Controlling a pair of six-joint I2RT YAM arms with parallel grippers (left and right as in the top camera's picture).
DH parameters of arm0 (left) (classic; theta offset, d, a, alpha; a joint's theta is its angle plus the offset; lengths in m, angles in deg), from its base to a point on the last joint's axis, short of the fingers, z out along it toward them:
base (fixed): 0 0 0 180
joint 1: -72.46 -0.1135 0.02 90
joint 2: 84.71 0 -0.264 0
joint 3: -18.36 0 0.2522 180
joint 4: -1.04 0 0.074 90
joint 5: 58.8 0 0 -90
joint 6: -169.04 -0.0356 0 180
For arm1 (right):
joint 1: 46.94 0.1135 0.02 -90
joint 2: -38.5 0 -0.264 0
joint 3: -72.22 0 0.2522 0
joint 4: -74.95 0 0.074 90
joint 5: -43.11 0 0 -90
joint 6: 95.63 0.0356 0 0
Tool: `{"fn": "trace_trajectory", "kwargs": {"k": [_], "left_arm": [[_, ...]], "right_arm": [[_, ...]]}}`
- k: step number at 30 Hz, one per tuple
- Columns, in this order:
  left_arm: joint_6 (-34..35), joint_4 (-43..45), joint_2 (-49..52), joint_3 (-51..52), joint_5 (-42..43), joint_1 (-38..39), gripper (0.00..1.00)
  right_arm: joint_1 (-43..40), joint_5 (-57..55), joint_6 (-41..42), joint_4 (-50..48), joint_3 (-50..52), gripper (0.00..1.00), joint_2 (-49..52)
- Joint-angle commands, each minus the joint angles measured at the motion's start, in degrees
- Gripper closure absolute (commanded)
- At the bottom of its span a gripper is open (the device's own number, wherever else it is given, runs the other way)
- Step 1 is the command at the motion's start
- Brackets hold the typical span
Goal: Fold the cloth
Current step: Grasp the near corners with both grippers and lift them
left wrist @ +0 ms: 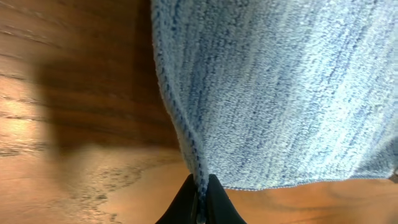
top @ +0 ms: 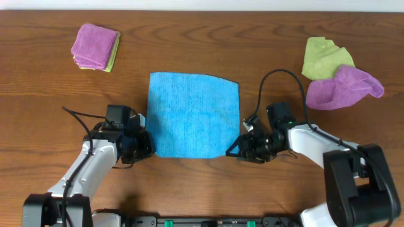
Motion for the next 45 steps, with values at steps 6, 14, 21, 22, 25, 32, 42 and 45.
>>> {"fn": "trace_trajectory", "kwargs": {"k": [6, 14, 21, 22, 25, 32, 42, 45], "left_arm": [[0.7, -1.9, 0.3, -6.1, 4.0, -0.3, 0.94], [0.7, -4.6, 0.3, -11.9, 4.0, -0.3, 0.94], [0.6, -7.4, 0.3, -16.8, 4.0, -0.6, 0.94], [0.6, -7.5, 0.3, -17.4, 4.0, -0.6, 0.94], [0.6, -7.6, 0.3, -18.5, 4.0, -0.6, 0.94], [0.7, -7.9, 0.3, -19.9, 4.3, -0.6, 0.94], [0.6, -7.8, 0.3, -19.9, 4.9, -0.6, 0.94], [0.6, -7.8, 0.3, -19.9, 4.9, -0.6, 0.94]], "right_arm": [[-0.1, -13.3, 0.0, 2.4, 2.2, 0.38, 2.2], [-0.1, -13.4, 0.6, 2.5, 2.2, 0.37, 2.2], [0.0, -13.3, 2.8, 2.6, 2.2, 0.36, 2.2], [0.0, -13.3, 2.9, 2.6, 2.2, 0.36, 2.2], [0.0, -13.3, 3.6, 2.7, 2.2, 0.36, 2.2], [0.0, -12.3, 6.1, 2.2, 2.3, 0.34, 2.2], [1.1, -6.7, 13.9, -1.6, 2.4, 0.33, 4.7], [1.9, -5.1, 14.6, -2.7, 2.4, 0.38, 7.5]]}}
